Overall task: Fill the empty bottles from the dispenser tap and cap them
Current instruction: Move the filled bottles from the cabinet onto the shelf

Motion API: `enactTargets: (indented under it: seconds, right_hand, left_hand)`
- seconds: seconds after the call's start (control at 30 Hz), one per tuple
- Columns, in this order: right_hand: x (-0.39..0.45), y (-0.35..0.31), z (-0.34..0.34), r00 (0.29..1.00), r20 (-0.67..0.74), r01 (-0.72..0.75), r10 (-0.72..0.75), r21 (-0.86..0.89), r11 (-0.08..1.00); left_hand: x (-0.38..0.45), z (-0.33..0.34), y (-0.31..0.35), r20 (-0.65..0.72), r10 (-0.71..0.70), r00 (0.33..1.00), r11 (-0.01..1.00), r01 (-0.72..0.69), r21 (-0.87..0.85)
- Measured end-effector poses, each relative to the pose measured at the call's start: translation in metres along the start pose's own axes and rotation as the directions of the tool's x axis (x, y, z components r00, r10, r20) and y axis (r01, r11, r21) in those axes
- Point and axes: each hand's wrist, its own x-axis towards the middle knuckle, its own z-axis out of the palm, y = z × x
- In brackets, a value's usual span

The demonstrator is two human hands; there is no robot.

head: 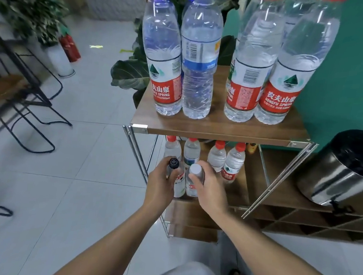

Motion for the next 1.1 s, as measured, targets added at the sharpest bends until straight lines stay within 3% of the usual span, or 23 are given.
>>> enactTargets:
  seconds: [0.3, 0.53, 0.67, 0.73, 0.87, 0.97, 1.1]
  right_hand:
    - [0.01, 0.004, 0.01, 1.0, -0.029, -0.001, 0.002, 0.007, 1.0]
    - [0.005, 0.003, -0.009, 0.999, 0.016, 0.031, -0.03, -0.066, 0.997]
    - [-0.007, 0.011, -0.032, 0.99, -0.049, 0.123, -0.129, -0.103, 0.987]
    - [-0.016, 0.018, -0.047, 0.978, -0.101, 0.174, -0.184, -0.098, 0.98]
    - [-0.039, 0.035, -0.085, 0.951, -0.198, 0.229, -0.237, -0.063, 0.971]
    - [-0.061, 0.054, -0.123, 0.969, -0.184, 0.158, -0.163, -0.04, 0.987]
    - [-0.085, 0.089, -0.173, 0.981, -0.188, 0.061, -0.057, 0.015, 0.998]
  left_hand:
    - [0.009, 0.004, 0.0, 0.0, 0.034, 0.999, 0.996, -0.034, 0.077]
    - [-0.006, -0.001, 0.009, -0.097, 0.114, 0.989, 0.981, -0.096, 0.171]
    - [-0.029, 0.003, 0.024, -0.16, 0.337, 0.928, 0.931, -0.302, 0.205]
    - [-0.042, 0.015, 0.033, -0.147, 0.371, 0.917, 0.919, -0.341, 0.197]
    - [-0.062, 0.054, 0.057, 0.029, 0.21, 0.977, 0.978, -0.209, -0.005]
    - [-0.07, 0.093, 0.069, 0.241, 0.202, 0.949, 0.979, -0.206, -0.007]
    - [-0.078, 0.151, 0.093, 0.394, 0.204, 0.896, 0.978, -0.208, -0.034]
